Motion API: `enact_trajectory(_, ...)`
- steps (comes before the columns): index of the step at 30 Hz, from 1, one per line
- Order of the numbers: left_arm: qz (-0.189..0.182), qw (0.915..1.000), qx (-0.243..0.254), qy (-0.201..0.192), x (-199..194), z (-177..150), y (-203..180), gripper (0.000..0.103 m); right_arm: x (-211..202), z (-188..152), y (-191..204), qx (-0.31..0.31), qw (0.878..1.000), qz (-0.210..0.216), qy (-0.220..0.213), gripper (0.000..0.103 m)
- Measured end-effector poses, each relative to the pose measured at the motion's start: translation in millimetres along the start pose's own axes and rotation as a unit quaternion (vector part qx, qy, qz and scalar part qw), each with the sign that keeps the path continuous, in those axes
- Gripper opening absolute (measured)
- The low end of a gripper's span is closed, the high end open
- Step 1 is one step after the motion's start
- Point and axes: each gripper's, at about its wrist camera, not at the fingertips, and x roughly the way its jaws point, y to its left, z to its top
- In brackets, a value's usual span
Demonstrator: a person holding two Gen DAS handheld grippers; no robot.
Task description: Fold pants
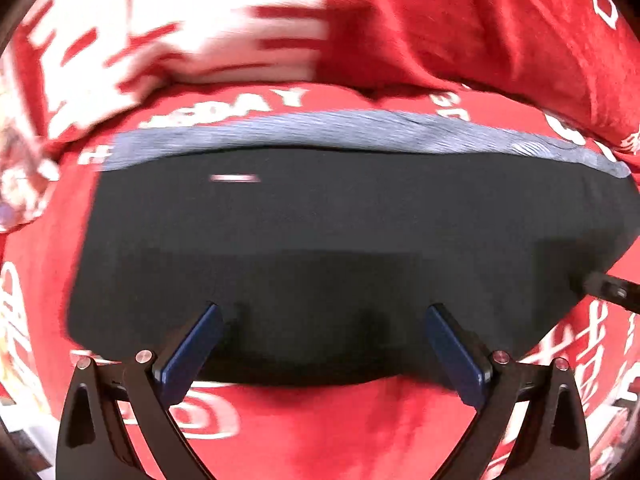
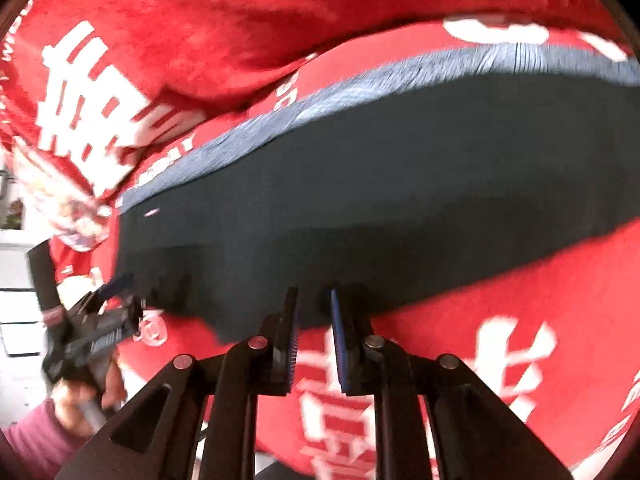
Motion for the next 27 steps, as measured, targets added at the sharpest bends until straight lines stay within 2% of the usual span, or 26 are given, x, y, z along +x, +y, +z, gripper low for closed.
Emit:
enact_trajectory(2, -0.016, 0.9996, -0.001, 0.022, 20.2, -2.8, -24.3, 0.102, 13.4, 8.5, -3.7, -0.016, 1.000, -0.026, 0.004, 0.017)
enact_trajectory(3, -0.010, 0.9993, 0.003, 0.037, 30.9, -5.0, -31.2, 0.102, 23.1, 7.7, -8.1, -0.020, 0.999, -0.039, 0.019, 0.017)
enact_trajectory(4, 0.008, 0.9984, 0.014, 0.054, 41.4, -10.4, -41.0, 0.102, 25.2, 4.5, -12.2, -0.018, 0.999, -0.031, 0.013, 0.017)
enact_trajectory(5, 0.021, 0.9987, 0.022, 0.041, 40.6, -14.0, -47.1, 0.102, 21.4, 1.0, -14.7, -0.014, 1.000, -0.023, -0.002, 0.017)
enact_trajectory(6, 0.026, 0.9989, 0.030, 0.024, 36.1, -17.0, -49.7, 0.102, 20.9, -1.6, -15.3, -0.011, 1.000, -0.021, 0.003, 0.017)
enact_trajectory(11, 0.015, 0.9980, 0.008, 0.061, 28.1, -16.7, -39.7, 0.102, 11.2, -13.9, -22.7, 0.011, 1.000, -0.004, 0.018, 0.017)
enact_trajectory(15, 0.018, 0.9967, -0.001, 0.080, 17.2, -17.1, -43.0, 0.102, 0.5, -23.6, -31.8, 0.020, 0.999, -0.010, 0.027, 0.018)
enact_trajectory(20, 0.020, 0.9957, 0.002, 0.091, 6.4, -24.4, -65.9, 0.102, -10.6, -39.1, -45.9, 0.033, 0.998, -0.014, 0.044, 0.026)
enact_trajectory(27, 0.025, 0.9955, 0.031, 0.085, -3.9, -20.0, -114.9, 0.102, -30.7, -48.9, -74.7, 0.071, 0.997, -0.014, 0.033, 0.047)
